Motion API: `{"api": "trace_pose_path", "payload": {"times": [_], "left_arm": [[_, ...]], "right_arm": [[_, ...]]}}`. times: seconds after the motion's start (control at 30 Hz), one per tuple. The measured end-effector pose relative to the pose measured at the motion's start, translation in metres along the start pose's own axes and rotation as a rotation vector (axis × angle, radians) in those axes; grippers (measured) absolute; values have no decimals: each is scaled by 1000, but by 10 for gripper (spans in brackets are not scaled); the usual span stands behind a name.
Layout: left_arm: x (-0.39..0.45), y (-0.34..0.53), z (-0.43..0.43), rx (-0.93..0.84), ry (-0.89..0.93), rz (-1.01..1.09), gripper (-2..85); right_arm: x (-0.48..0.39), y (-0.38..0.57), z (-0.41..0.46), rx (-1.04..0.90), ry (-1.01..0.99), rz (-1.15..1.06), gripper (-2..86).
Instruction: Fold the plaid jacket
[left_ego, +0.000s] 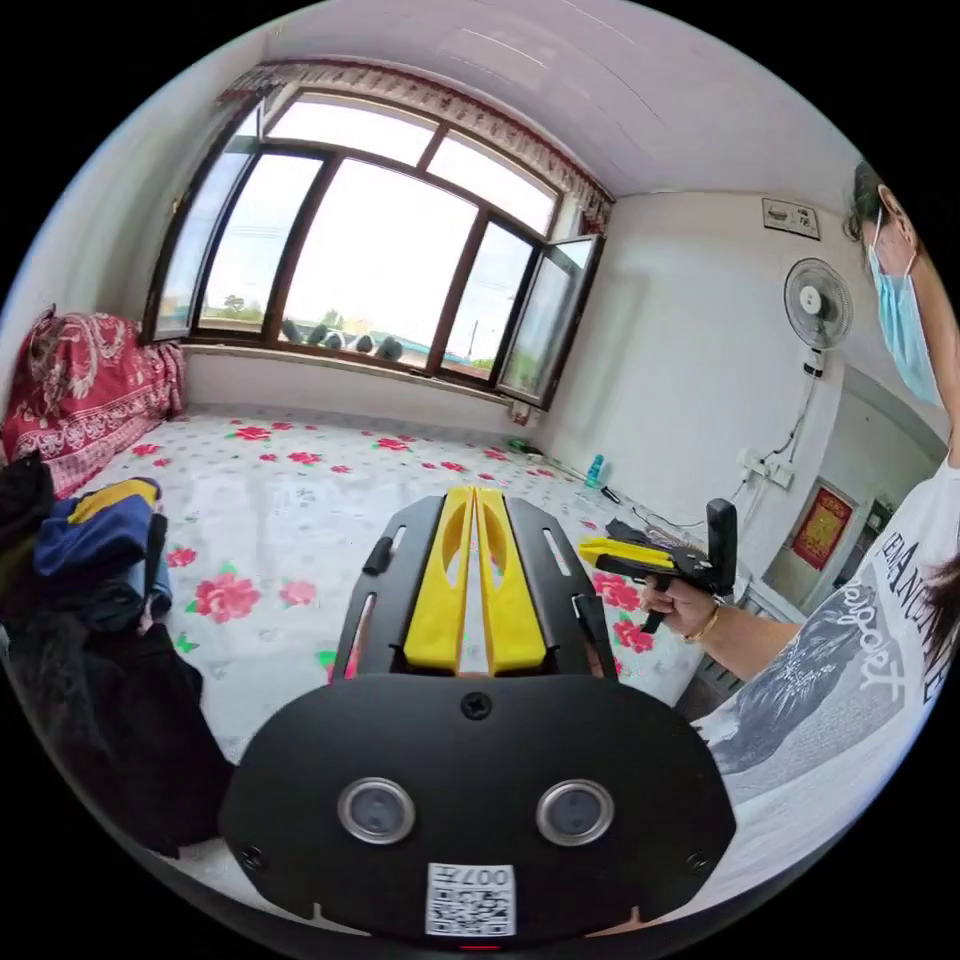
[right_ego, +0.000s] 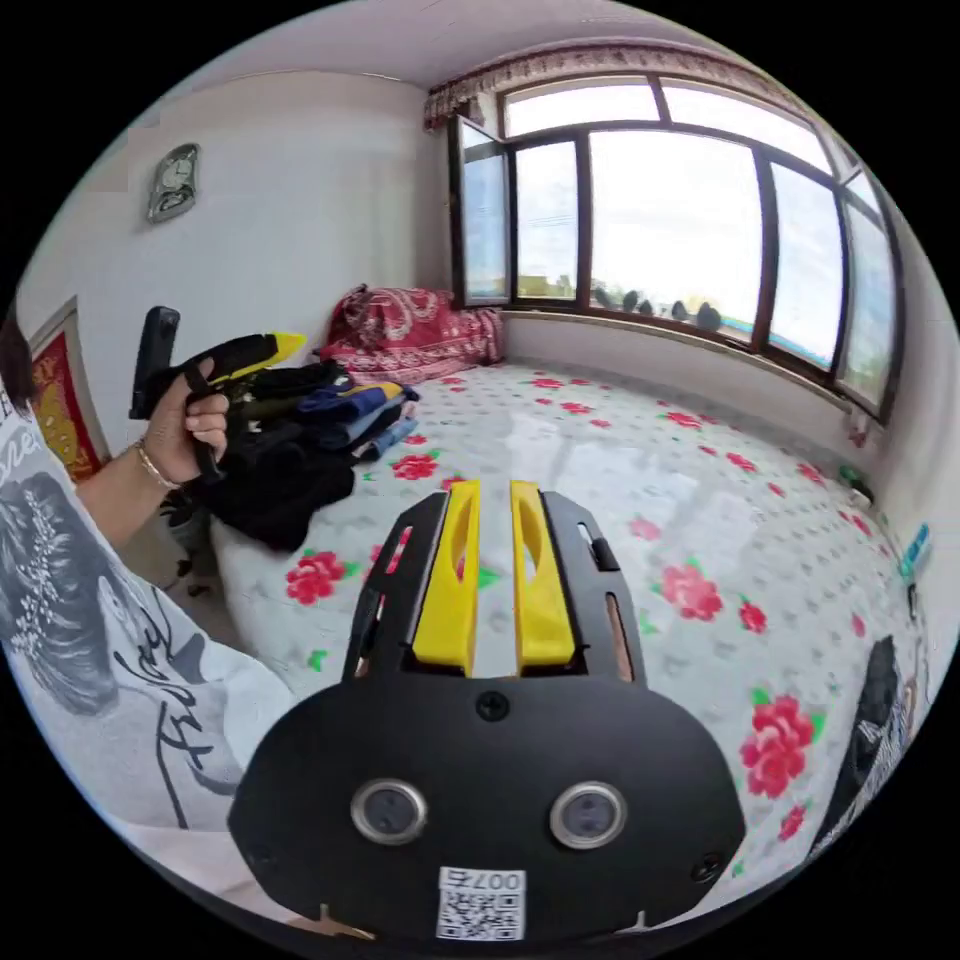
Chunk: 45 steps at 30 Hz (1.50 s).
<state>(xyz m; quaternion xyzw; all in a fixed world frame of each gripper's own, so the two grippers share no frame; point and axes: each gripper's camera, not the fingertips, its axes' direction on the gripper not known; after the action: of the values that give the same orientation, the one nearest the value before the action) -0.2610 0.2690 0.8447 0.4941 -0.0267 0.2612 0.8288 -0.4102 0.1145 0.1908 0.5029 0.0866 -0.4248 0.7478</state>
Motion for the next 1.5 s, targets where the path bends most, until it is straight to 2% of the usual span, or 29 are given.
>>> {"api": "trace_pose_path", "payload": {"times": [0.13, 0.2, 0.3, 0.47, 0.63, 0.73, 0.87, 0.97, 1.1, 1.2, 1.33, 1.4, 1.5], "left_arm": [[68, 18, 90, -127, 106, -51, -10], [110, 40, 147, -210, 170, -138, -10], [157, 64, 215, -354, 238, -232, -10], [209, 67, 271, -437, 234, -266, -10], [228, 68, 293, -491, 155, -282, -10], [232, 72, 301, -497, 136, -305, -10], [235, 75, 313, -527, 128, -310, -10], [232, 73, 320, -528, 143, -280, -10], [218, 68, 327, -505, 224, -255, -10], [205, 65, 325, -472, 291, -237, -9], [187, 64, 311, -442, 348, -189, -7], [169, 66, 294, -429, 385, -168, -2], [137, 75, 259, -393, 388, -177, 29]], "right_arm": [[95, 72, -62, -105, 400, 101, 96], [168, 132, -111, -193, 613, 207, 116], [258, 207, -170, -336, 791, 362, 133], [370, 300, -234, -511, 898, 582, 141], [443, 357, -239, -611, 821, 770, 133], [468, 379, -229, -645, 694, 861, 109], [477, 384, -242, -584, 621, 994, 59], [469, 365, -263, -433, 501, 1020, 33], [435, 311, -287, -170, 261, 933, 14], [400, 257, -278, -88, 84, 823, 8], [330, 172, -231, -125, -123, 586, 5], [266, 117, -188, -193, -230, 409, 3], [189, 65, -140, -230, -376, 268, 2]]}}
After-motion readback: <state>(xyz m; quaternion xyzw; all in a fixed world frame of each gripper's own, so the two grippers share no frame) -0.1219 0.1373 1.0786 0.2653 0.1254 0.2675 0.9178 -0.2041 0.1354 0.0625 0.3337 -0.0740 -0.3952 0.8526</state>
